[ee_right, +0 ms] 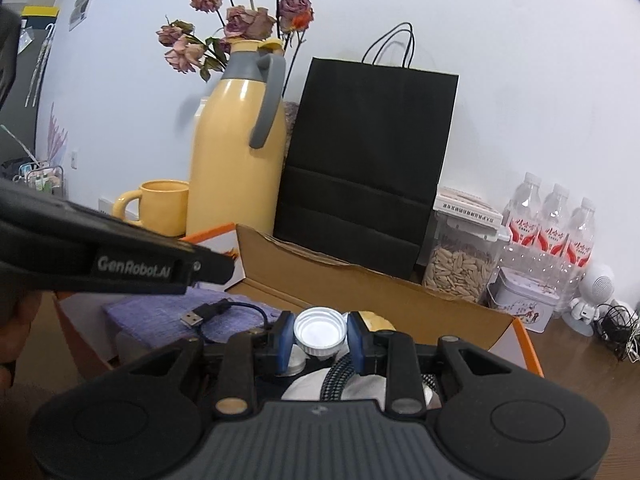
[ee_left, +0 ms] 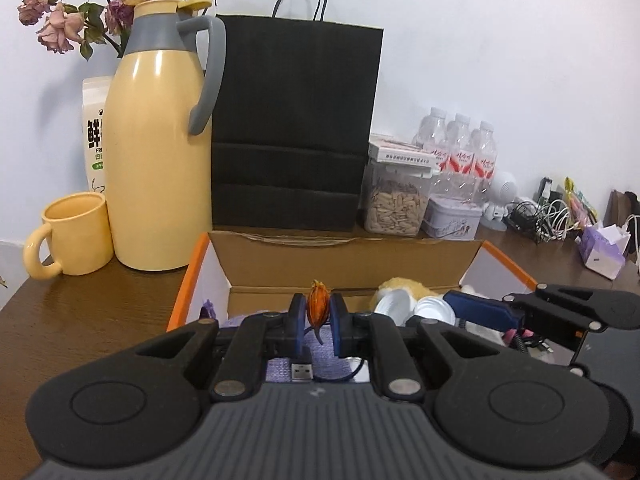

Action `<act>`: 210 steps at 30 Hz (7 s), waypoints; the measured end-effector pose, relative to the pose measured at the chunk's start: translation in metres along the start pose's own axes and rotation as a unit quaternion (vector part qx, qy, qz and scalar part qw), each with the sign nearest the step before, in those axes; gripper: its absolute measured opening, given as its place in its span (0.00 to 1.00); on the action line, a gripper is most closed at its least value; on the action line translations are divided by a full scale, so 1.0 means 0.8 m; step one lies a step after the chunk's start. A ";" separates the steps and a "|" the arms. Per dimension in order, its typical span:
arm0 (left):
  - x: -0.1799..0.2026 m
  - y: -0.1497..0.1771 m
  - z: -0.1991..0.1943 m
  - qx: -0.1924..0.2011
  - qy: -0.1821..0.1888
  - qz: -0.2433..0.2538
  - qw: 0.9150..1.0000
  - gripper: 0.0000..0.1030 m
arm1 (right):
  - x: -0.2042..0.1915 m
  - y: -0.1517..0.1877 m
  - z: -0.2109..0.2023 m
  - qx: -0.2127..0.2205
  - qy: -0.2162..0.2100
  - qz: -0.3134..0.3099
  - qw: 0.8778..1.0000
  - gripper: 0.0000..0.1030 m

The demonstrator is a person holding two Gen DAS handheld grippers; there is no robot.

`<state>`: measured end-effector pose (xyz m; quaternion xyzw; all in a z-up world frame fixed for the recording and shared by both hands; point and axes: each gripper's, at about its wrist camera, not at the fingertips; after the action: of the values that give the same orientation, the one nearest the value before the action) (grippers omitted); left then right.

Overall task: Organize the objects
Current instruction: 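Lower both items into the box and open both tools, then withdraw both tools from the box back over the table, then grasp the translucent plastic piece with the right tool and lift it, then grasp the black cable bundle with the left tool while the right tool holds the piece, then carry the translucent piece and black cable into the box and open both tools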

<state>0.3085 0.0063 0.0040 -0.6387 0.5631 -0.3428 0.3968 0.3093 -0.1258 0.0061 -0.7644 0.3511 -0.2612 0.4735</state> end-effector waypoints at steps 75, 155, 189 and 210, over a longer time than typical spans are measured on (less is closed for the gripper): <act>-0.037 0.121 -0.131 -0.033 -0.018 -0.022 0.999 1.00 | -0.063 0.107 -0.126 -0.103 -0.004 0.076 0.992 0.55; 0.094 0.108 -0.122 -0.009 0.016 0.029 0.999 0.71 | -0.012 0.106 -0.210 0.097 0.022 0.137 0.986 0.01; 0.123 0.111 -0.121 -0.023 0.065 0.065 0.996 0.37 | 0.004 0.118 -0.224 0.107 0.023 0.127 0.986 0.01; 0.049 0.014 -0.120 0.072 0.065 -0.006 0.995 0.36 | -0.018 0.023 -0.164 0.115 0.028 0.024 0.993 0.01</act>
<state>0.2236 -0.0447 0.0372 -0.5883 0.5575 -0.4260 0.4020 0.1995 -0.1910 0.0430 -0.6887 0.3500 -0.3100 0.5542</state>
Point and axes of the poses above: each gripper's, at about its wrist camera, not at the fingertips, and z roughly the way its jaws point, x to its right, y to its underside, and after that the axes turned 14 degrees about -y, right-handed
